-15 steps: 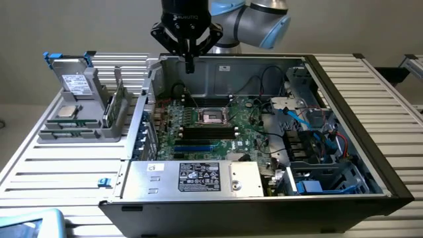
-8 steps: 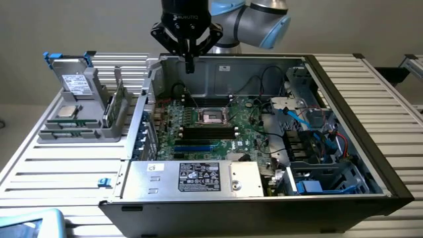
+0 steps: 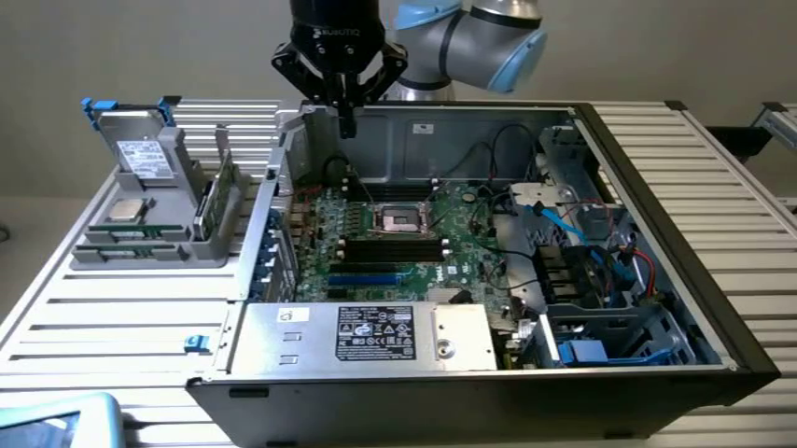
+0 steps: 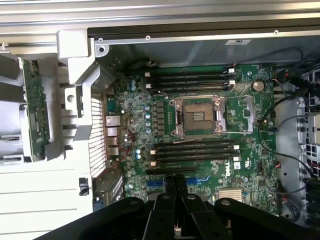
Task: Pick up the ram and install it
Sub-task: 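Reach for the ram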
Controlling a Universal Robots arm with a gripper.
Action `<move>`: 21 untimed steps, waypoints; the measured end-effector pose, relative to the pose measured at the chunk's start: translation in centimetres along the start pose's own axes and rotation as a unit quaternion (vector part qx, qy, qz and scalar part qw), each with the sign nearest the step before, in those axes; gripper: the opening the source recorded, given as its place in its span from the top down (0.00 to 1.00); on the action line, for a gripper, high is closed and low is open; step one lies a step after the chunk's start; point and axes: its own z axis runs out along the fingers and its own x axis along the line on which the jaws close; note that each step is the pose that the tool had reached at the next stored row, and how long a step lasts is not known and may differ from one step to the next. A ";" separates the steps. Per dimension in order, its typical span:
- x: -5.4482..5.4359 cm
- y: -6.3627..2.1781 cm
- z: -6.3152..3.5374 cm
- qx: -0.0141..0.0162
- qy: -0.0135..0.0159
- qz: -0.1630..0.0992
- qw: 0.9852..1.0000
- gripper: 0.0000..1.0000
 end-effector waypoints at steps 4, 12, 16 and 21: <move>1.1 -0.08 -0.03 0.000 0.000 0.000 1.000 0.89; 3.5 -0.25 -0.10 0.000 0.000 0.000 1.000 0.89; 5.2 -0.36 -0.15 0.000 0.000 0.000 1.000 0.89; 7.4 -0.52 -0.21 0.000 -0.001 0.000 1.000 0.89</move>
